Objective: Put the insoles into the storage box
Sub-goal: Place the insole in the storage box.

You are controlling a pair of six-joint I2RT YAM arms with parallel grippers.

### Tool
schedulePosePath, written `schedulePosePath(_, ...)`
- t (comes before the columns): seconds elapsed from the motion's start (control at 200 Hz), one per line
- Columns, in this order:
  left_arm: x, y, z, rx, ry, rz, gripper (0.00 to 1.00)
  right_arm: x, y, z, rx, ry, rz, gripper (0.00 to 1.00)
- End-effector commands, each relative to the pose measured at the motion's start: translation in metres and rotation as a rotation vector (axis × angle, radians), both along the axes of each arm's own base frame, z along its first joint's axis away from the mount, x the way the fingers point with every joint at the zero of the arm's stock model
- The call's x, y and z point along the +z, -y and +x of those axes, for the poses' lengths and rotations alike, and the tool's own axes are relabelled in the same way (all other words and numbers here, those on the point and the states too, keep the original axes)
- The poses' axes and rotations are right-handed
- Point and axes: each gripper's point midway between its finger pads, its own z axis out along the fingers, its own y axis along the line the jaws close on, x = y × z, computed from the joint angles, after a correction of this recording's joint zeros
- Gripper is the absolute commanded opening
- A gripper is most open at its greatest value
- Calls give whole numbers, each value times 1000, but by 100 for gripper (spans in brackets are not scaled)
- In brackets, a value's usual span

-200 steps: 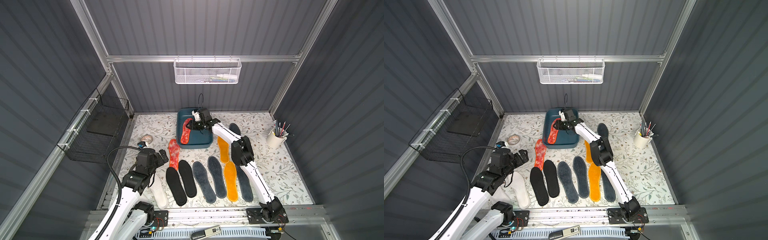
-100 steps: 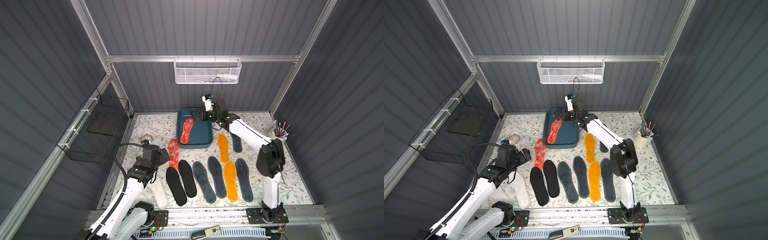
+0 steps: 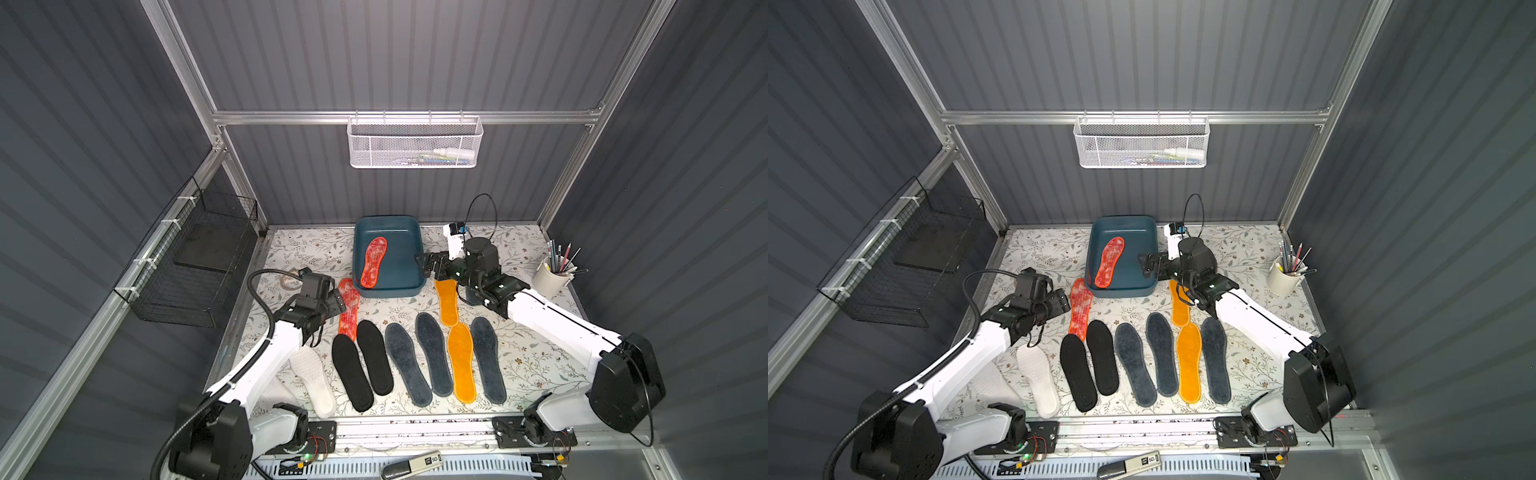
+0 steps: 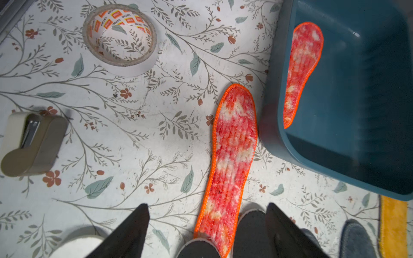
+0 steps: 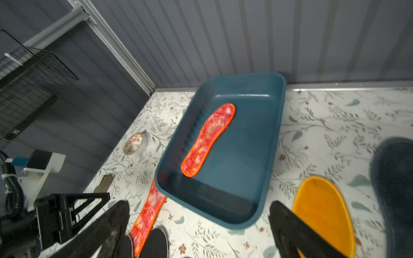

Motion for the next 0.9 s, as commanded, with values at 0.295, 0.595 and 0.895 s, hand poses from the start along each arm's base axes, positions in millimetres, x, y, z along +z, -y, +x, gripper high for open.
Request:
schedulePosePath(0.295,-33,14,21,-74,-175,69,64,18,19,-6,-66,40,-3,99)
schedulePosePath(0.595,-66,20,29,-81,-272,80,57,18,29,-10,-92,46,-33,99)
schedulePosePath(0.895,-84,22,36,-83,-326,94,47,20,33,-10,-102,56,-33,99)
